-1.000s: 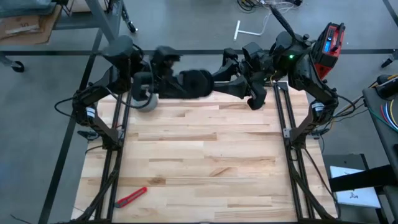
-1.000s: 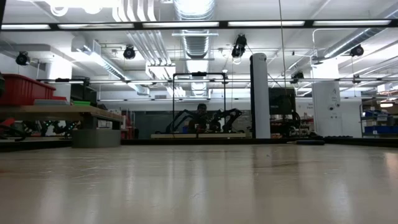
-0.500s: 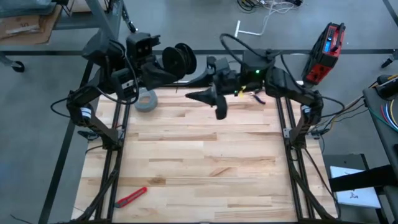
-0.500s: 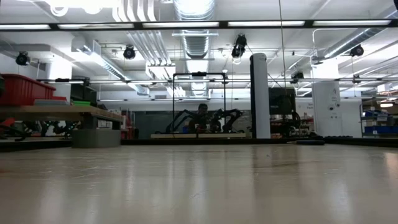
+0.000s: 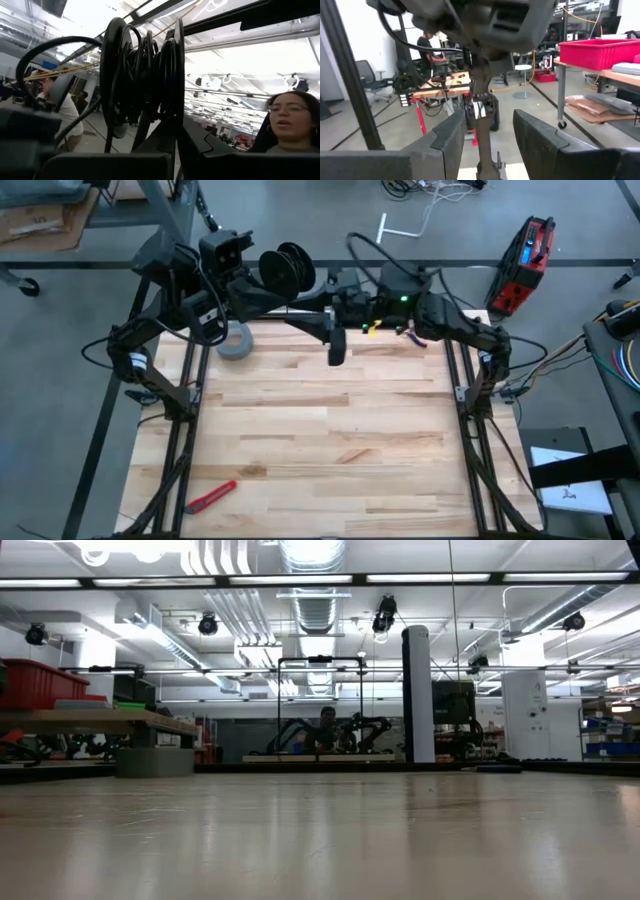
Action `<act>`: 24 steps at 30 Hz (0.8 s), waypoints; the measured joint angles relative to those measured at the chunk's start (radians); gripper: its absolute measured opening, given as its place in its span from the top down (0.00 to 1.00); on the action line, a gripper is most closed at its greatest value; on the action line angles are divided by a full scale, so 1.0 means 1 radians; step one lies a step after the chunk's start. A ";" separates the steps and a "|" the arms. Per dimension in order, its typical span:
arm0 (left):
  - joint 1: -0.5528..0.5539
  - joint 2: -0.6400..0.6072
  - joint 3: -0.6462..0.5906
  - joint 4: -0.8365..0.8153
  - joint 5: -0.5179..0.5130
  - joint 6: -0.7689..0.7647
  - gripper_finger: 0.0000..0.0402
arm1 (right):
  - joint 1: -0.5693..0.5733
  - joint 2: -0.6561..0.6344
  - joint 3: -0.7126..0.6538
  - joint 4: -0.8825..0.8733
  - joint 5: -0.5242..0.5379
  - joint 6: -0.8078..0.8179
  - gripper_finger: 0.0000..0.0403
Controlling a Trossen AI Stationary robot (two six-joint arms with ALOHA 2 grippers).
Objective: Coil cords
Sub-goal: Coil the black wire on the black spool
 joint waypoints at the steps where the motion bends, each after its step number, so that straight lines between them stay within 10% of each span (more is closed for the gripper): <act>1: 0.000 0.000 0.000 0.001 0.000 0.000 1.00 | 0.000 0.007 -0.001 0.009 0.000 0.010 0.60; 9: 0.000 0.003 0.000 0.004 0.000 0.000 1.00 | -0.004 0.029 -0.001 0.101 0.000 0.054 0.61; 16: 0.000 0.003 0.000 0.003 0.000 0.000 1.00 | 0.003 0.014 -0.001 0.075 0.011 -0.005 0.96; 24: 0.000 -0.002 0.000 -0.082 0.001 -0.092 1.00 | 0.072 -0.081 0.004 -0.031 0.150 -0.159 1.00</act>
